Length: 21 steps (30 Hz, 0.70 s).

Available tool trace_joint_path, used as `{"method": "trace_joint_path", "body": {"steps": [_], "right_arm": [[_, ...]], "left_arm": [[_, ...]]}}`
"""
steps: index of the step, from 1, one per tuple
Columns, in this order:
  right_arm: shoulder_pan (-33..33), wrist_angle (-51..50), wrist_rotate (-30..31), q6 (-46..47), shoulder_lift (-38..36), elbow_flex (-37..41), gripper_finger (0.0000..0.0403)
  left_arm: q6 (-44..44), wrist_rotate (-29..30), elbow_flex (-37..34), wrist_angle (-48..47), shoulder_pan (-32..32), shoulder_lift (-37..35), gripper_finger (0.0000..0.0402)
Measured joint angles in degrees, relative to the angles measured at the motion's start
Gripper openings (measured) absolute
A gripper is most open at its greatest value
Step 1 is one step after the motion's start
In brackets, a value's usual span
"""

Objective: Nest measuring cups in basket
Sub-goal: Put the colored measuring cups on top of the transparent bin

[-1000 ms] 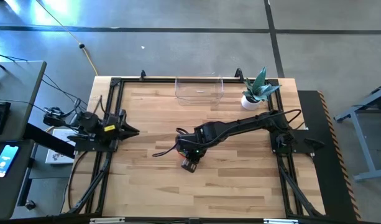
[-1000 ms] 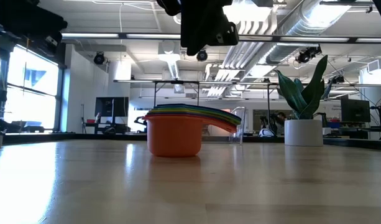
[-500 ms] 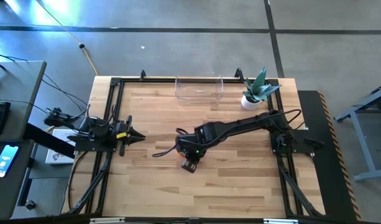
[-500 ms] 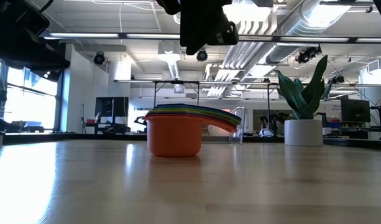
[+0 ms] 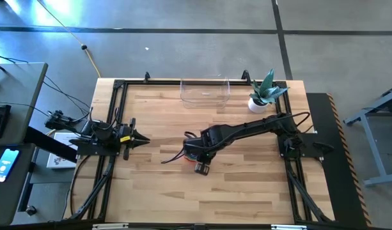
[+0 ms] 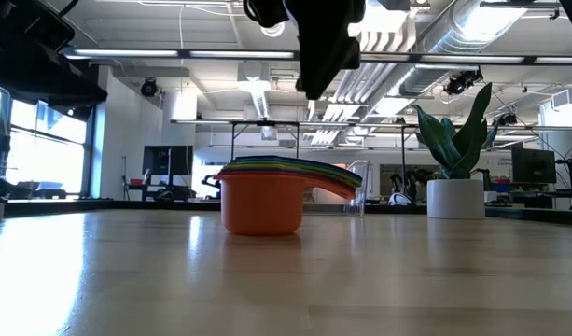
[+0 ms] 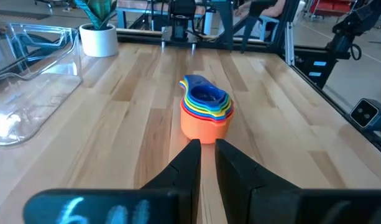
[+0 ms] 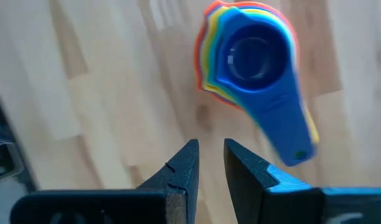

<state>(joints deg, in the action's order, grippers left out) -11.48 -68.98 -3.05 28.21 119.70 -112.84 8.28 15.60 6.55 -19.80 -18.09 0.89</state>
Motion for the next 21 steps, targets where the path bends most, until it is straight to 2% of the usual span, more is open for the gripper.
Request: {"method": "trace_joint_path", "body": {"steps": [4,12,21], "right_arm": [[0.53,-1.55,2.62,-4.1,0.0,0.0,0.0067],[3.21,-1.74,1.01,-17.32,0.0,0.0,0.0075],[7.33,-2.64,3.11,-28.49,-0.02,0.24,0.0155]], "left_arm": [[0.02,0.02,0.0,0.0,0.0,0.0,0.0039],[0.04,0.02,0.0,0.0,0.0,0.0,0.0039],[0.04,0.02,0.02,0.0,-0.01,0.0,0.0039]]}}
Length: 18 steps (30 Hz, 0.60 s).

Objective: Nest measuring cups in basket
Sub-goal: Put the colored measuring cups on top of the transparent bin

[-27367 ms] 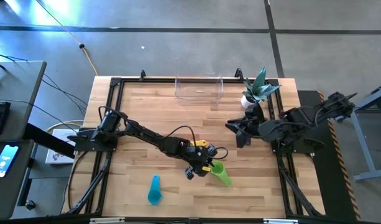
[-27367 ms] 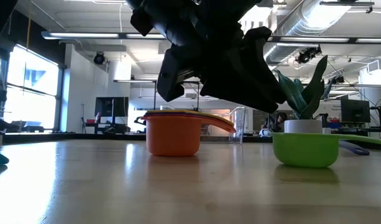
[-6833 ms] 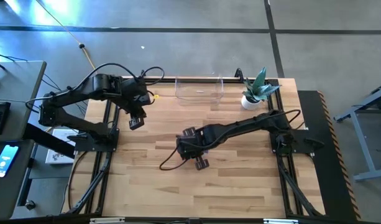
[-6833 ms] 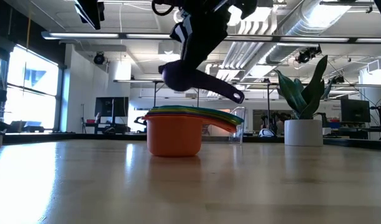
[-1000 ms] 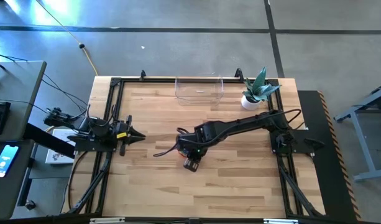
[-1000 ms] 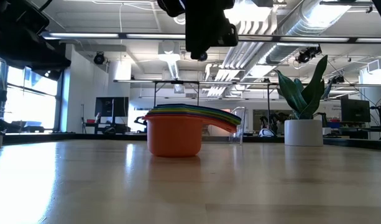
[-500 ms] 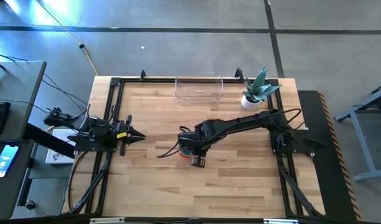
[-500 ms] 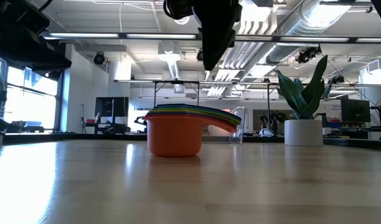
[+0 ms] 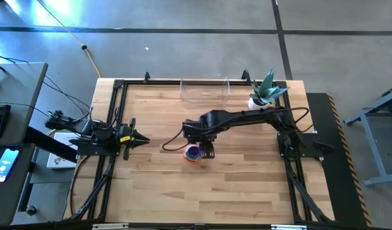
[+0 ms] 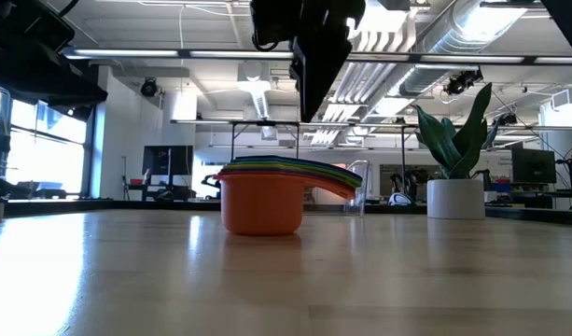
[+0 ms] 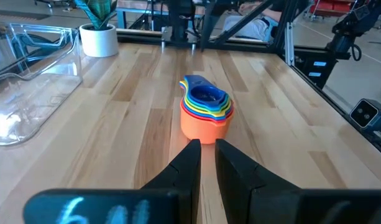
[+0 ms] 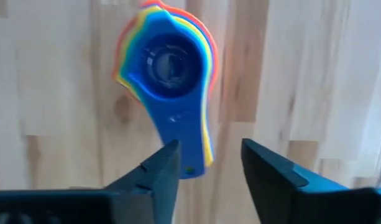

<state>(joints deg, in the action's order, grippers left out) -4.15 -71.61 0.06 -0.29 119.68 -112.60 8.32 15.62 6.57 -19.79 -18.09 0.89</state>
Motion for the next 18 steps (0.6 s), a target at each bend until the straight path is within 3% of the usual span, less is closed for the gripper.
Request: {"method": "trace_joint_path", "body": {"steps": [8,18], "right_arm": [[2.5,-0.46,0.96,-4.51,0.0,1.9,0.0232],[2.6,-0.29,-3.28,-10.73,0.0,1.9,0.0246]], "left_arm": [[0.02,0.0,0.0,-0.02,0.01,0.0,0.0039],[0.02,0.0,0.0,-0.01,0.01,0.0,0.0039]]}}
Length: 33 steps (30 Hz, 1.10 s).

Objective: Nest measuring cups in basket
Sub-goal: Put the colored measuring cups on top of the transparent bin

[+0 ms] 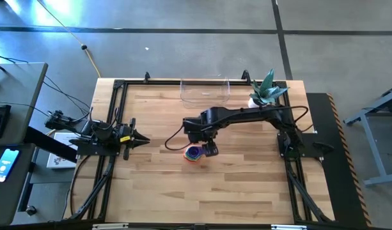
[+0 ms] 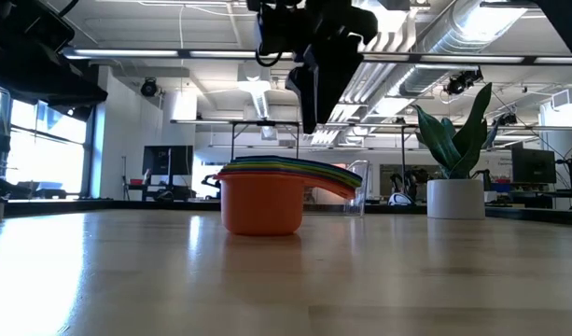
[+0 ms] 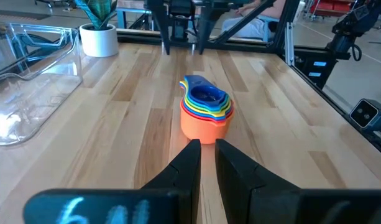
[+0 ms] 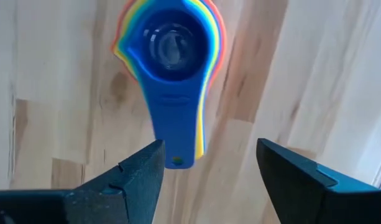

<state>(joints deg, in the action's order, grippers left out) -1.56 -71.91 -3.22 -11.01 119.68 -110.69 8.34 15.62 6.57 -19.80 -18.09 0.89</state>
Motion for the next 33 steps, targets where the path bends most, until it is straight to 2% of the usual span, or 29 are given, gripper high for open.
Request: {"method": "trace_joint_path", "body": {"steps": [7,11,17,25,33], "right_arm": [[-2.28,1.43,-0.13,-2.39,0.0,0.0,0.0255],[-2.81,3.17,1.23,-0.9,-0.11,2.12,0.029],[-2.48,8.65,-1.69,2.58,0.12,8.64,0.0332],[-2.48,9.45,-1.48,3.03,0.04,8.91,0.0335],[-2.48,16.17,-1.45,4.58,0.04,14.49,0.0335]], "left_arm": [[0.0,0.0,0.0,0.01,0.0,0.0,0.0039],[0.0,0.0,0.0,0.01,0.0,0.0,0.0039],[0.0,0.02,0.0,-0.01,-0.02,0.0,0.0039],[0.0,0.01,0.0,0.0,-0.01,0.01,0.0039],[0.0,0.01,0.02,0.01,-0.02,0.01,0.0039]]}}
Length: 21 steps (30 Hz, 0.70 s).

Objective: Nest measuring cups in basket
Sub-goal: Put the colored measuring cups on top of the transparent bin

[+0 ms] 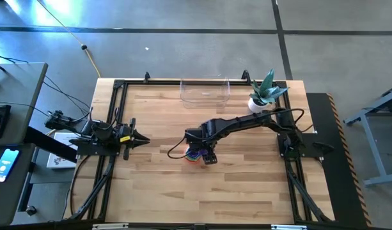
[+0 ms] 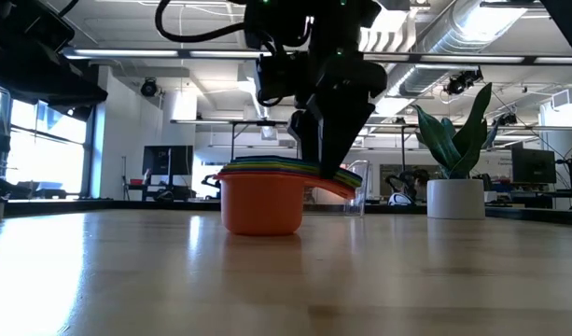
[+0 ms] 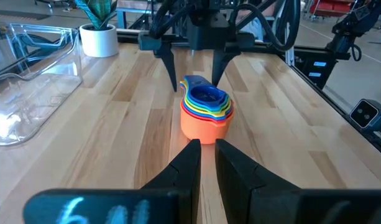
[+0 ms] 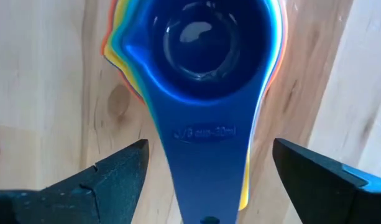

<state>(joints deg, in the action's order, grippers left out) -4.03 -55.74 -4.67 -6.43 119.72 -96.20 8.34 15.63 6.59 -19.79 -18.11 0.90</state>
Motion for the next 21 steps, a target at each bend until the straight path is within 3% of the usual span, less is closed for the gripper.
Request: {"method": "trace_joint_path", "body": {"steps": [11,21], "right_arm": [[-0.39,4.07,2.89,-0.62,0.01,2.59,0.032],[-0.42,4.14,3.38,0.08,0.02,2.65,0.0226]], "left_arm": [[0.0,0.0,0.0,-0.02,0.0,0.01,0.0039],[0.0,0.01,0.0,-0.02,0.02,0.01,0.0039]]}}
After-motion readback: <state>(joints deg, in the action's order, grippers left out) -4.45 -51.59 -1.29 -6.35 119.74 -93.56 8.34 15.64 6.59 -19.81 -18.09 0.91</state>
